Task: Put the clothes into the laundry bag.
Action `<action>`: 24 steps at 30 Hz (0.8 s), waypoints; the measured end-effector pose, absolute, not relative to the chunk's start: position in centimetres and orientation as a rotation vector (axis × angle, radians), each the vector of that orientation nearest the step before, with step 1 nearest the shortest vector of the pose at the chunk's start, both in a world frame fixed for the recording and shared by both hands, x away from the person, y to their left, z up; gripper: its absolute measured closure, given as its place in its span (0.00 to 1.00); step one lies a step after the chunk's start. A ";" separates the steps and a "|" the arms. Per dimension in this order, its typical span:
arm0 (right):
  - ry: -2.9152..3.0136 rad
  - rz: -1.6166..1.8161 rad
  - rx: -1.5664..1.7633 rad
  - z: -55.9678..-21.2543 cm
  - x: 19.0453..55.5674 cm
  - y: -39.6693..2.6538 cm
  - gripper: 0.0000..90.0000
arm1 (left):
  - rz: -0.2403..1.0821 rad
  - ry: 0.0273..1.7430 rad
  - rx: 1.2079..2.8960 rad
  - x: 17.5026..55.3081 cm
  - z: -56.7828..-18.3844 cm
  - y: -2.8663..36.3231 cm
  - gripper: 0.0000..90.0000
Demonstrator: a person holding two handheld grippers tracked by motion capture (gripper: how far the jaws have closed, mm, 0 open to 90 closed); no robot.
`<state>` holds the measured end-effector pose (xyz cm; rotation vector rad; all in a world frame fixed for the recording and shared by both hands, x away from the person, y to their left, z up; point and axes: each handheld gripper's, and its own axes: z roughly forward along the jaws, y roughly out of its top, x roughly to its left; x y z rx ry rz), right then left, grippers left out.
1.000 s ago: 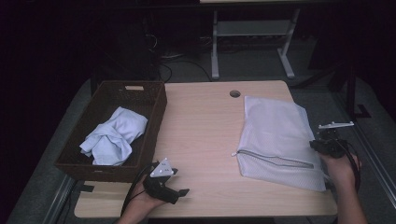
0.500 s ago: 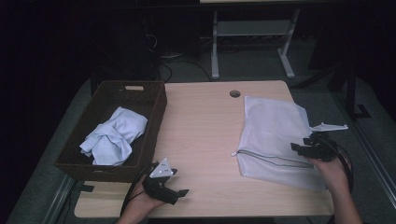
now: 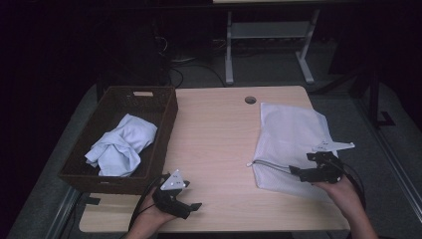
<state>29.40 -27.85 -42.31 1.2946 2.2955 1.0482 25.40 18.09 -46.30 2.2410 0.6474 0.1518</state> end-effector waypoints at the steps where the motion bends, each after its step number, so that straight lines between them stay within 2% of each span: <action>1: 2.302 1.053 1.276 -42.3 29.2 -27.5 0.14 | 0.151 0.648 2.240 25.4 -46.3 18.1 0.16; 7: 2.349 1.093 1.179 -42.6 28.3 -25.2 0.11 | 0.147 0.652 2.236 25.3 -46.2 18.0 0.16; 13: 2.402 1.116 1.108 -43.1 27.8 -22.6 0.03 | 0.149 0.640 2.239 25.2 -46.2 17.8 0.16; 24: 2.444 1.143 0.982 -44.1 25.8 -19.3 0.02 | 0.108 0.601 2.266 24.8 -46.3 17.0 0.14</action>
